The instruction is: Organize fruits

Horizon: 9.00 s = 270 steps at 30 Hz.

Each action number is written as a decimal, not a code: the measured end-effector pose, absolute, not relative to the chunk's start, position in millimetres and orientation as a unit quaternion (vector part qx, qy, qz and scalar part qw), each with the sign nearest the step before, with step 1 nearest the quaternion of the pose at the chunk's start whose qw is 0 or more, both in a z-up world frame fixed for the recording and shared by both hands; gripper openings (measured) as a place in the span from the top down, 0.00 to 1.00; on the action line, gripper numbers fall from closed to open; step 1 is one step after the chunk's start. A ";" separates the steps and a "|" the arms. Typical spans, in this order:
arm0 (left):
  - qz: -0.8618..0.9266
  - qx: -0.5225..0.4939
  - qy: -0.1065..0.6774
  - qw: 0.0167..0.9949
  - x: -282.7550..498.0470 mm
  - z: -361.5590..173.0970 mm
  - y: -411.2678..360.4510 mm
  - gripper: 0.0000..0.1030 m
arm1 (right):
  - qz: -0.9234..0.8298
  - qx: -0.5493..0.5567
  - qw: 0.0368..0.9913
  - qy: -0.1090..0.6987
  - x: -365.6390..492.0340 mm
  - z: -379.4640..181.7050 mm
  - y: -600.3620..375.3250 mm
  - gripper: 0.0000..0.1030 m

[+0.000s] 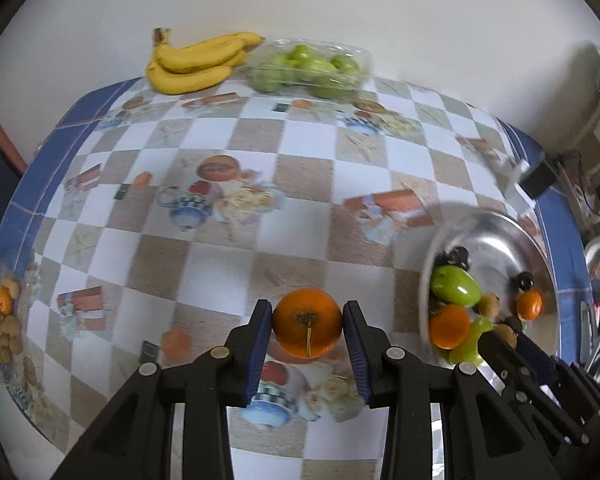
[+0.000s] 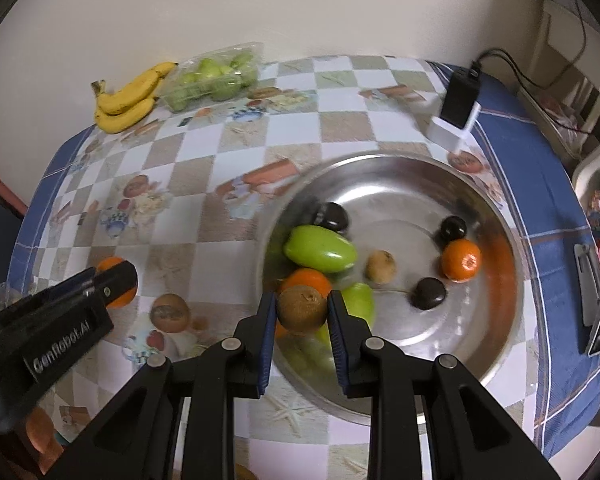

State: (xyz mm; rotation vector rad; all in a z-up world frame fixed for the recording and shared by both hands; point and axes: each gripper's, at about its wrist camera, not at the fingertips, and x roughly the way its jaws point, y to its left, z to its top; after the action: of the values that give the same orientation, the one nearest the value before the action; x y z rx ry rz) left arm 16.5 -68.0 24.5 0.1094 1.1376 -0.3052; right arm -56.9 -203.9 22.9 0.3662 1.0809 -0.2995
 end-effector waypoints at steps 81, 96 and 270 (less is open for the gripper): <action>-0.161 0.065 0.564 0.807 -3.8 2.0 -111.2 0.47 | -0.201 0.267 0.781 0.527 -105.2 -7.7 -296.7 0.61; -0.078 0.063 0.566 0.818 26.6 -4.4 -46.3 0.08 | -0.172 0.207 0.808 0.524 -83.2 -1.3 -251.9 0.10; -0.085 0.138 0.534 0.830 -32.6 27.8 -4.3 0.00 | -0.189 0.151 0.820 0.518 -123.5 22.3 -187.5 0.04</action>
State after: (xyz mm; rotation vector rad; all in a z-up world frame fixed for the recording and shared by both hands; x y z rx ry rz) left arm -32.6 -4.3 27.8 0.2926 1.1340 -0.1813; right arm -123.5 -187.5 22.3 0.3210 1.1038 -0.4018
